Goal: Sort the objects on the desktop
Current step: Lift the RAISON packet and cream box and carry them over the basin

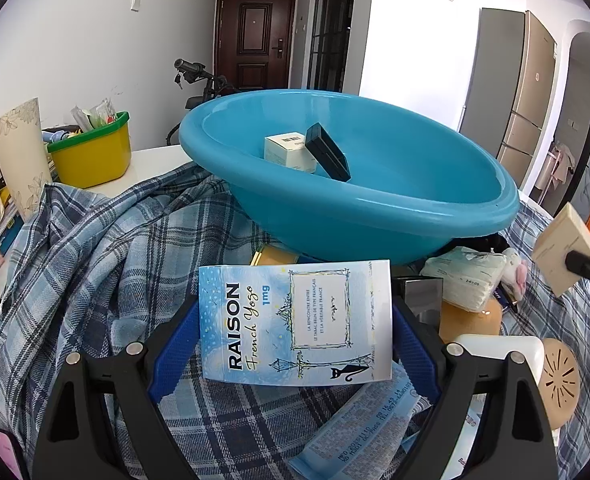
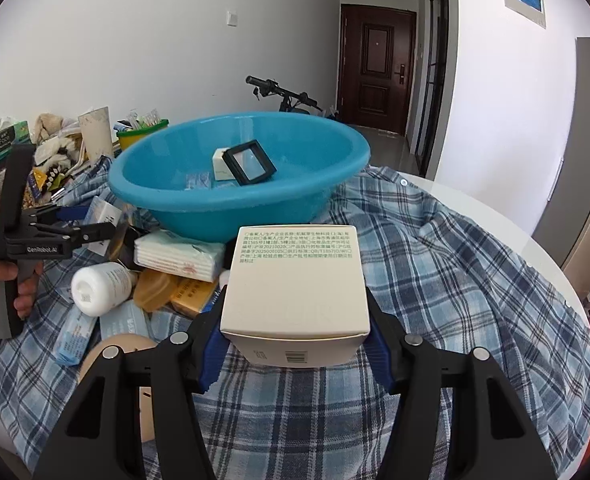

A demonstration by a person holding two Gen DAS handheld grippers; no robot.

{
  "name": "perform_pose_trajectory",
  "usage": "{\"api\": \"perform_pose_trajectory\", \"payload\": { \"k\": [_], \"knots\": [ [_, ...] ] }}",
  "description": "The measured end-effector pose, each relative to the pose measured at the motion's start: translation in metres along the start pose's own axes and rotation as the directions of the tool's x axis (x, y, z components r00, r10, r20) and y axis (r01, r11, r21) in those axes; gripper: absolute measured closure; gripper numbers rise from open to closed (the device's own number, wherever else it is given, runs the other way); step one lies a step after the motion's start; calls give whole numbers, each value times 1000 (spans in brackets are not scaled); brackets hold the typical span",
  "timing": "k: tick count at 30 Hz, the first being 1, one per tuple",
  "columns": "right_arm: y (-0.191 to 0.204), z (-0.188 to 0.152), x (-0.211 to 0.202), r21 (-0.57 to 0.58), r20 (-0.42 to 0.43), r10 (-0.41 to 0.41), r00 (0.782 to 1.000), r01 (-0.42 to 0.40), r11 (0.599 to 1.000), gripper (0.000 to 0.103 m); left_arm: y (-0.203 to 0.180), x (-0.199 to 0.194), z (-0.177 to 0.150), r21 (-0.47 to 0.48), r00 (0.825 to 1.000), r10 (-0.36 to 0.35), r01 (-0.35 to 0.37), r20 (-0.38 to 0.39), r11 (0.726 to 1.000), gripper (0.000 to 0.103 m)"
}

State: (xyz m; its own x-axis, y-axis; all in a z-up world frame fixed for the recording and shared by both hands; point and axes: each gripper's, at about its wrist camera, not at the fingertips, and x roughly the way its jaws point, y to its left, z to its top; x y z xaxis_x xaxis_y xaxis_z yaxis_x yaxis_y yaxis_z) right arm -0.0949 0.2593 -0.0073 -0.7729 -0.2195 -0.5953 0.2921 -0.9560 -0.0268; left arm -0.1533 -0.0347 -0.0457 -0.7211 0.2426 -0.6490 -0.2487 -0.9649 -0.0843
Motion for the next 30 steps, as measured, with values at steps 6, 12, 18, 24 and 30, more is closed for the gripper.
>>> {"api": "perform_pose_trajectory", "payload": {
  "k": [6,12,18,24,30],
  "knots": [
    [14,16,-13,-33,49,21,999,-19,999,46,-2,0,0,7,1000,0,0,-2,1000,12],
    [31,42,-26,-62,125,51,991,-44,997,46,-2,0,0,1,1000,5,-5,-1,1000,12],
    [45,77,-26,-71,205,84,975,-71,995,46,0,-2,0,-3,1000,8,-8,0,1000,12],
    [58,108,-8,-72,265,102,959,-86,994,46,2,-1,0,-14,1000,5,-5,-5,1000,12],
    [60,116,22,-40,263,107,959,-100,994,46,5,-1,0,-18,1000,9,-9,-6,1000,12]
  ]
}}
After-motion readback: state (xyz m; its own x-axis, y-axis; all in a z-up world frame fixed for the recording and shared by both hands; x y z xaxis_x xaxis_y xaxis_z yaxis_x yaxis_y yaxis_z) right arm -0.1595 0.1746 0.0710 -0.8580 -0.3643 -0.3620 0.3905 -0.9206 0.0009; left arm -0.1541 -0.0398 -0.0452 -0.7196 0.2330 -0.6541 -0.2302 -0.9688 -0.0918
